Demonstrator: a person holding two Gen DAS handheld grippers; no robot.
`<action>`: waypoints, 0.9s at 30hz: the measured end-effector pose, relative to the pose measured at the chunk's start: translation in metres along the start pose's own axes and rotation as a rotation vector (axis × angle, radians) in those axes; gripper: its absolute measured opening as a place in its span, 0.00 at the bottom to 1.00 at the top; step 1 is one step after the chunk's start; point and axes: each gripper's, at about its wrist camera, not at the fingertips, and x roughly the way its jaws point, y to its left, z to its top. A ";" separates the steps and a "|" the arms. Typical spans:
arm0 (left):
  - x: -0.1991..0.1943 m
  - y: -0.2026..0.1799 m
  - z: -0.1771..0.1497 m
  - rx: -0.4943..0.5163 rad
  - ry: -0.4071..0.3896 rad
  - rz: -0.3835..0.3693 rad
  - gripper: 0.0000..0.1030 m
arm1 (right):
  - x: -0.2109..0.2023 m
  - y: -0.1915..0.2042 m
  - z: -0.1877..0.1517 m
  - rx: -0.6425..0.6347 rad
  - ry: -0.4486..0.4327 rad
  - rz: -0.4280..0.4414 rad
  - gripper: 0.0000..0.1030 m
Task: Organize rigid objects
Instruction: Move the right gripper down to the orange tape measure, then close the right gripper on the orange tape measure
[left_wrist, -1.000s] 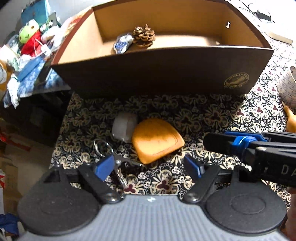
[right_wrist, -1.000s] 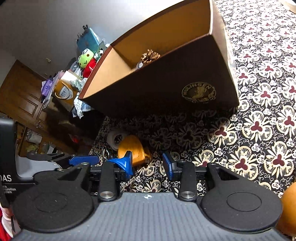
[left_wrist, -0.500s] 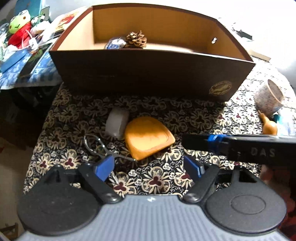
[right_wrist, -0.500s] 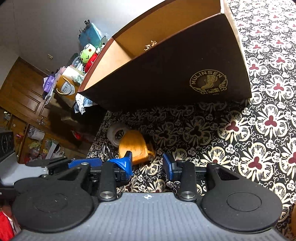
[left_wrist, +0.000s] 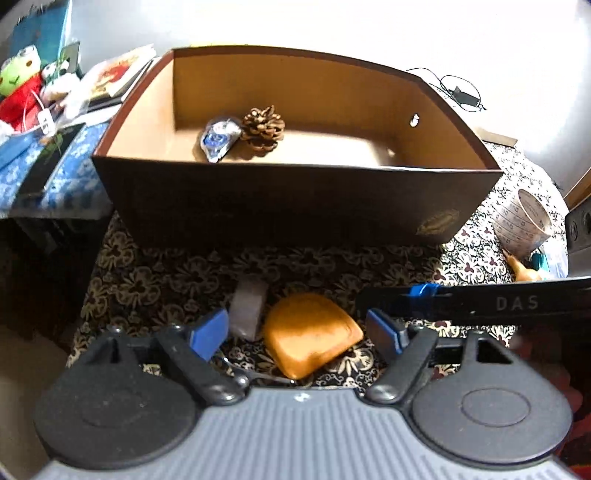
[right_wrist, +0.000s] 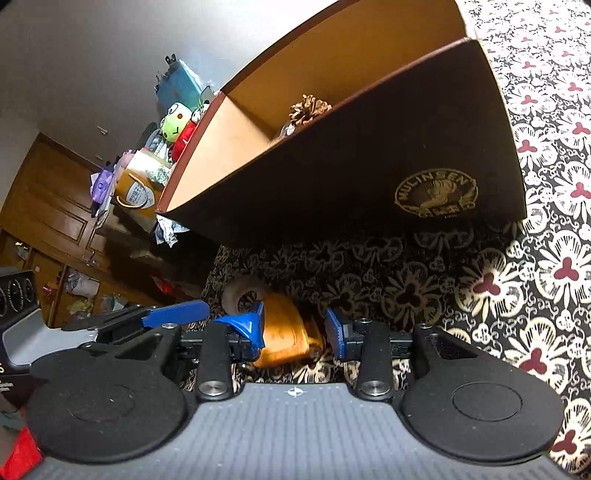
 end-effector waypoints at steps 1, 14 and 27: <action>0.001 0.002 0.000 0.001 0.000 0.001 0.77 | 0.001 0.000 0.001 0.001 -0.001 -0.001 0.20; 0.014 0.000 -0.011 -0.039 0.077 -0.129 0.76 | 0.015 -0.004 0.005 0.040 0.031 0.007 0.18; 0.031 -0.011 -0.011 -0.057 0.112 -0.126 0.75 | 0.011 -0.007 -0.004 0.053 0.058 0.016 0.17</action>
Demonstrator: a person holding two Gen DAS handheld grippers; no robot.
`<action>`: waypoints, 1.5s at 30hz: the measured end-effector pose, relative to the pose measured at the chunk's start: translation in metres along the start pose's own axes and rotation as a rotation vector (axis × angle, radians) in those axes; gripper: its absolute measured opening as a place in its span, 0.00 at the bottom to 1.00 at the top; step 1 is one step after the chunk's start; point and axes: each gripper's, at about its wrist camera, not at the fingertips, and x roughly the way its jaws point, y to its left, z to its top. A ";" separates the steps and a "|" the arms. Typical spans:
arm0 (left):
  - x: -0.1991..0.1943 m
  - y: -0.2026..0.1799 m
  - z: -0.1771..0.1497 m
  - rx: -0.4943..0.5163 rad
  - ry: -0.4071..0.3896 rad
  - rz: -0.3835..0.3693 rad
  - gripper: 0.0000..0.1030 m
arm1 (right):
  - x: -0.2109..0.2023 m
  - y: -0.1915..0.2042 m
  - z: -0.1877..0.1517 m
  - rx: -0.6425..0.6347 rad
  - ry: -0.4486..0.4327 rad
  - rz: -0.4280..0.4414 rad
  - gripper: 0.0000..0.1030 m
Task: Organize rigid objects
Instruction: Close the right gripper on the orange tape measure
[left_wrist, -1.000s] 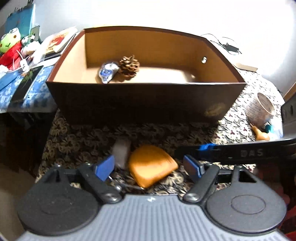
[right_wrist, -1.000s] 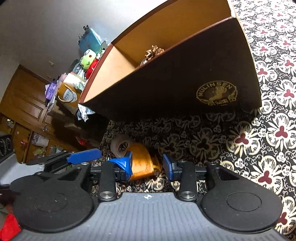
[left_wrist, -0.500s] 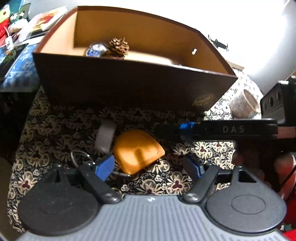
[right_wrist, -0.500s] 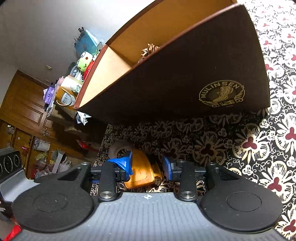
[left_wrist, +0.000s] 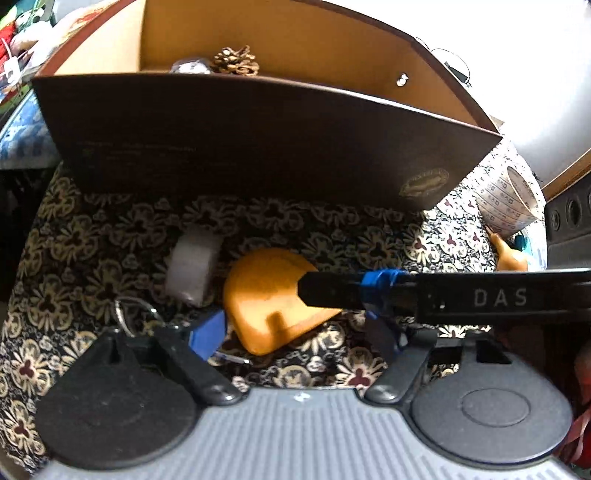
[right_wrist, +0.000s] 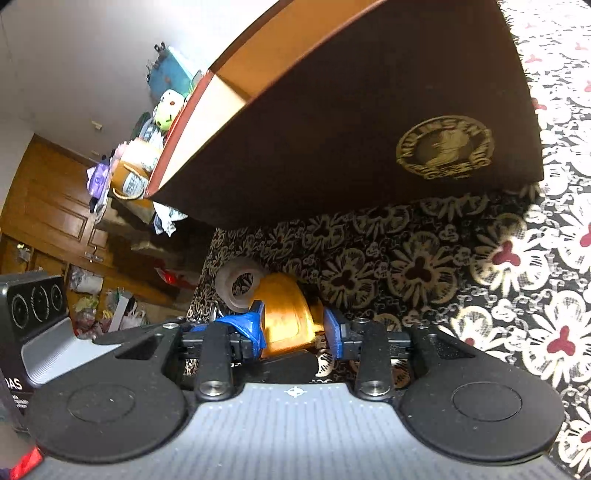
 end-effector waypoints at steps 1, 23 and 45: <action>0.001 -0.003 0.000 0.000 -0.001 -0.005 0.75 | -0.003 -0.002 0.000 0.005 -0.005 -0.002 0.17; 0.040 -0.080 0.002 0.199 0.003 -0.050 0.77 | -0.059 -0.033 -0.012 -0.037 -0.104 -0.171 0.19; 0.051 -0.136 -0.021 0.441 -0.076 0.342 0.98 | -0.061 -0.057 -0.014 0.083 -0.093 -0.054 0.16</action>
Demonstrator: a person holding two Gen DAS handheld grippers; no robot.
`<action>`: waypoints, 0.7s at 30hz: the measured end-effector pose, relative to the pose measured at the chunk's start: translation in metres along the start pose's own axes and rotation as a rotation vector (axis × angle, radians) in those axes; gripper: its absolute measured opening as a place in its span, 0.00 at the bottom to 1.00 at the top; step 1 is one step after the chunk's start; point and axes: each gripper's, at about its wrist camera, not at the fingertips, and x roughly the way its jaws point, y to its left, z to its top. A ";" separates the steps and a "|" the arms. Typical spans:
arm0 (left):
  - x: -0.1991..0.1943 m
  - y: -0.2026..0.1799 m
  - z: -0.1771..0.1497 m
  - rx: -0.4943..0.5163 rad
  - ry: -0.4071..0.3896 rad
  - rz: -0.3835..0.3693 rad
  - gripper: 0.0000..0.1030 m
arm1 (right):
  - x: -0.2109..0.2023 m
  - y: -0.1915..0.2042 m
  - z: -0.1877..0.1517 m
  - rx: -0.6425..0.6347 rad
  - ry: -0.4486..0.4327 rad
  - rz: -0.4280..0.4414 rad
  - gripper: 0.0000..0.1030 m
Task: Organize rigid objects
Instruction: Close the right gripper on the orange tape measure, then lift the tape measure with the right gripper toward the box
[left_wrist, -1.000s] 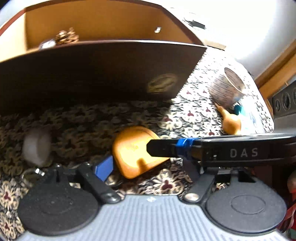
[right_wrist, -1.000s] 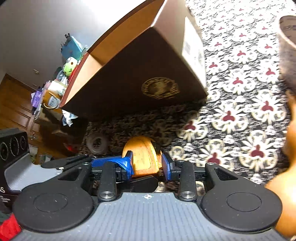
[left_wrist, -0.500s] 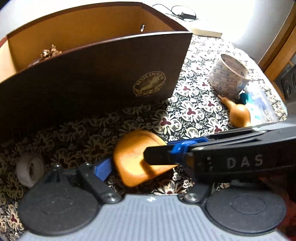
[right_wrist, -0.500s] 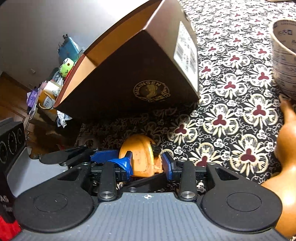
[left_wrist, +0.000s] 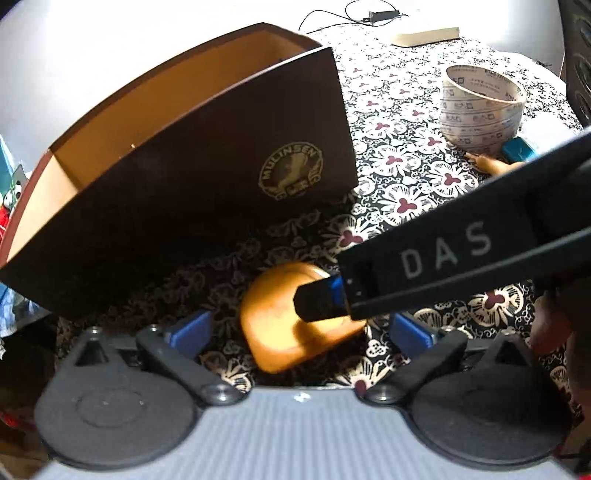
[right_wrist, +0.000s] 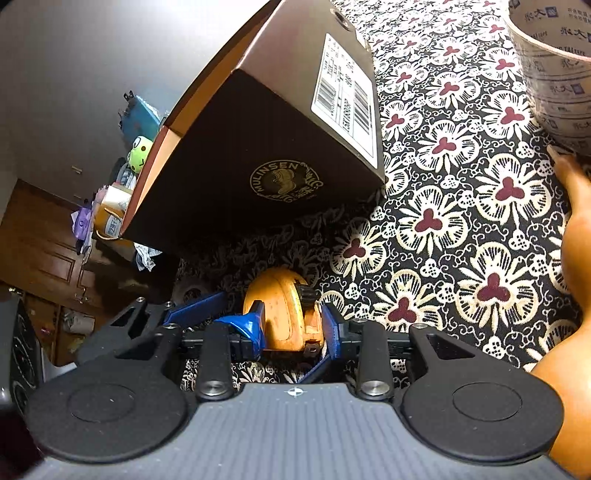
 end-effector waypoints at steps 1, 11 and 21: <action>0.000 0.002 -0.001 -0.010 0.003 -0.011 0.98 | -0.001 0.001 0.000 -0.013 0.003 -0.006 0.17; 0.003 0.030 -0.007 -0.173 0.016 -0.175 0.75 | 0.013 0.031 0.001 -0.160 0.019 -0.076 0.19; -0.003 0.033 -0.011 -0.186 0.007 -0.204 0.62 | 0.018 0.041 -0.005 -0.217 -0.004 -0.132 0.18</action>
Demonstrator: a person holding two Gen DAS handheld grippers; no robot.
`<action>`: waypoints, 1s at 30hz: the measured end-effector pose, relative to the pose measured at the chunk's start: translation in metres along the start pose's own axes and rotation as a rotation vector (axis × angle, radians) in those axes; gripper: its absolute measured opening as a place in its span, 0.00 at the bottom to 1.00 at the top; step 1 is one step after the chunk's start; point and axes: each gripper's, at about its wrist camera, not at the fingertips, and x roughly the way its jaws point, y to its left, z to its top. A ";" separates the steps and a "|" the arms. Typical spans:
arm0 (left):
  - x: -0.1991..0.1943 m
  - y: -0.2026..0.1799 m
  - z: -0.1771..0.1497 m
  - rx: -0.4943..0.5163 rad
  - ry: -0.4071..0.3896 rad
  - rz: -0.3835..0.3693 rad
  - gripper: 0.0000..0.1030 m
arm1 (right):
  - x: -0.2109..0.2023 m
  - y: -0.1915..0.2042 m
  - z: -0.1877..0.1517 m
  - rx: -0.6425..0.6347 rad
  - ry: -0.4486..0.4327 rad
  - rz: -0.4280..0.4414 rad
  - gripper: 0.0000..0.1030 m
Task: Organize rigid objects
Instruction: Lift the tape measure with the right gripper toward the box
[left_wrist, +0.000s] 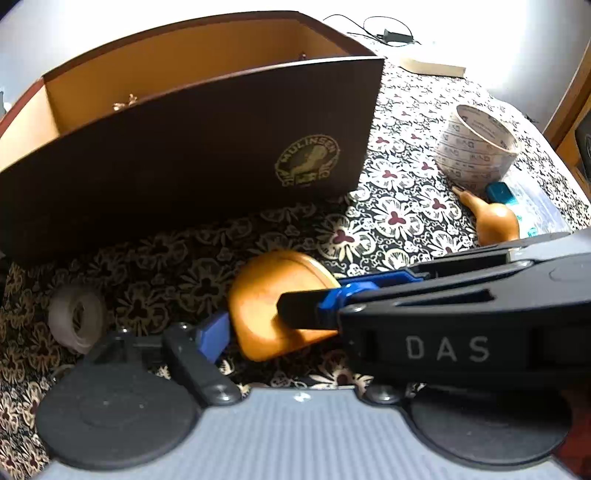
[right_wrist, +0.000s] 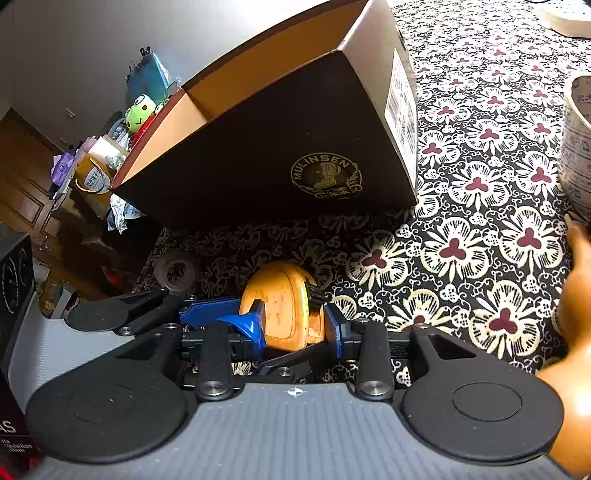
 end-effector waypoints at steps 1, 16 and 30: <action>0.000 -0.001 0.000 0.005 0.002 -0.001 0.62 | -0.002 -0.002 -0.001 0.003 0.000 -0.001 0.17; -0.053 -0.027 0.026 0.131 -0.182 -0.066 0.61 | -0.075 0.018 0.008 -0.034 -0.210 -0.088 0.17; -0.107 -0.012 0.100 0.251 -0.449 -0.069 0.61 | -0.112 0.057 0.075 -0.137 -0.491 -0.131 0.17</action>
